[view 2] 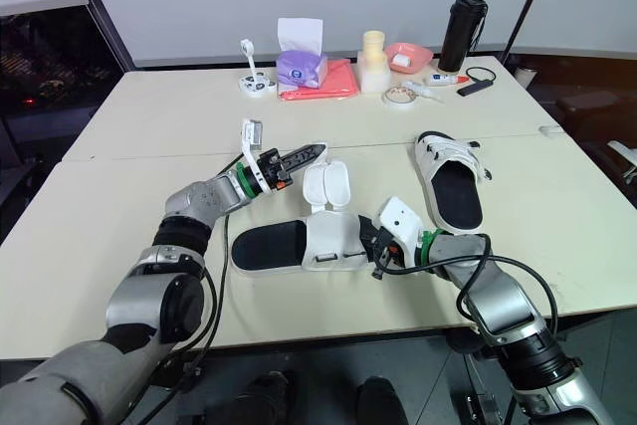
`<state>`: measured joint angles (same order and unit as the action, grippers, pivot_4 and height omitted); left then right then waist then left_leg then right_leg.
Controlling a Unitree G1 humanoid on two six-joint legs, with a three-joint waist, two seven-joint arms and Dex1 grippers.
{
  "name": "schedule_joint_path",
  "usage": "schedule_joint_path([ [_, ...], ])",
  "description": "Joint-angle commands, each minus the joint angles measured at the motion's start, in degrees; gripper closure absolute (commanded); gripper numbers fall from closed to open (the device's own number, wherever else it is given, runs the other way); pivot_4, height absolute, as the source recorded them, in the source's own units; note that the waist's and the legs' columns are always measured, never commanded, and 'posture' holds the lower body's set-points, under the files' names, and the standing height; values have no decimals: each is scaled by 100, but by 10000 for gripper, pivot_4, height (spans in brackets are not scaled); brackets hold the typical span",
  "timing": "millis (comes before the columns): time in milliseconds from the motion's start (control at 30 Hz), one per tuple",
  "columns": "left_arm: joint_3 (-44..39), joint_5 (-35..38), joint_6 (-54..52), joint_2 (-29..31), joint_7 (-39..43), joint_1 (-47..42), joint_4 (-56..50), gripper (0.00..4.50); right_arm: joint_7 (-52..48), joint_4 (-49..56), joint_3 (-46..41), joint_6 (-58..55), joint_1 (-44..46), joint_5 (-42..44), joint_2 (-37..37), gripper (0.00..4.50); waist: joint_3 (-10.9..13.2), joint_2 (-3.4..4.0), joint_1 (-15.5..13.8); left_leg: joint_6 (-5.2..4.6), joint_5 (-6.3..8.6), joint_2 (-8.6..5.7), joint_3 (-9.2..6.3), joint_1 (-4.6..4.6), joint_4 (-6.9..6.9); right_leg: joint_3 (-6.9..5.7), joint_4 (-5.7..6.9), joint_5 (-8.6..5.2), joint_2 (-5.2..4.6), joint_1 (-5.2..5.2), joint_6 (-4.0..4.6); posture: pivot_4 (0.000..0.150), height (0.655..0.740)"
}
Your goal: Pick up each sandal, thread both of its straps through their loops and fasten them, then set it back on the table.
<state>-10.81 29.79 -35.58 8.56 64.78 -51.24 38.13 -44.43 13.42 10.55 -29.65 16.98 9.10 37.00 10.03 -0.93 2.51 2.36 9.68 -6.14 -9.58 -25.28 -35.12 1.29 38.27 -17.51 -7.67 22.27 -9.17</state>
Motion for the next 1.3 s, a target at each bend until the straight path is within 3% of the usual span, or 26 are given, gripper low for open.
schedule_joint_path([
  [33, 838, -316, 574, 298, 866, 580, -1176, 44604, -26, 13, 46, -12, 0, -57, -13, 45000, 0, 0, -1, 0, 0, 0, 0, 0, -1, 0, 0, 0, 0, 0, 0, 1500, 7400],
  [267, 1414, -121, 574, 889, 1602, 1344, -2577, 44604, -75, -39, 56, 36, 38, -92, 6, 45000, -1, 3, -16, 1, 0, 4, -10, 1, -1, 2, -5, 5, 1, -1, 9, 1500, 7400],
  [500, 2228, -809, 1787, 1400, 2176, 1754, -2969, 44604, -136, -136, 82, 79, 134, -149, -31, 45000, -7, 13, -27, 0, 0, 7, -13, 1, 4, 5, -13, 4, 0, 0, 10, 1500, 7400],
  [633, 2492, -1584, 3808, 1371, 2106, 1672, -2370, 44604, -163, -193, 80, 118, 167, -165, -31, 45000, -8, 13, -52, 0, 0, 7, -12, 1, 4, 5, -16, 4, -1, -1, 11, 1500, 7400],
  [1000, 2923, -2737, 9412, 1147, 1777, 1022, -317, 44604, -211, -264, 54, 151, 183, -201, -24, 45000, -9, 13, -153, 0, 0, 6, -11, 2, 2, 6, -19, 7, -2, 0, 13, 1500, 7400],
  [1067, 3024, -2826, 10020, 1136, 1645, 856, 62, 44604, -222, -275, 53, 155, 190, -208, -21, 45000, -9, 13, -162, 0, 0, 4, -10, 2, 0, 6, -20, 7, -2, -1, 13, 1500, 7400],
  [1133, 3033, -2700, 9822, 1089, 1532, 787, 278, 44604, -229, -281, 46, 157, 195, -212, -22, 45000, -10, 13, -164, 0, 0, 3, -10, 2, 0, 6, -20, 8, -2, -3, 13, 1500, 7400],
  [1300, 2756, -1911, 7749, 910, 1351, 901, 64, 44604, -211, -309, 23, 166, 214, -232, -36, 45000, -10, 14, -152, -2, 0, 1, -14, 2, -2, 5, -15, 7, 0, -5, 11, 1500, 7400],
])
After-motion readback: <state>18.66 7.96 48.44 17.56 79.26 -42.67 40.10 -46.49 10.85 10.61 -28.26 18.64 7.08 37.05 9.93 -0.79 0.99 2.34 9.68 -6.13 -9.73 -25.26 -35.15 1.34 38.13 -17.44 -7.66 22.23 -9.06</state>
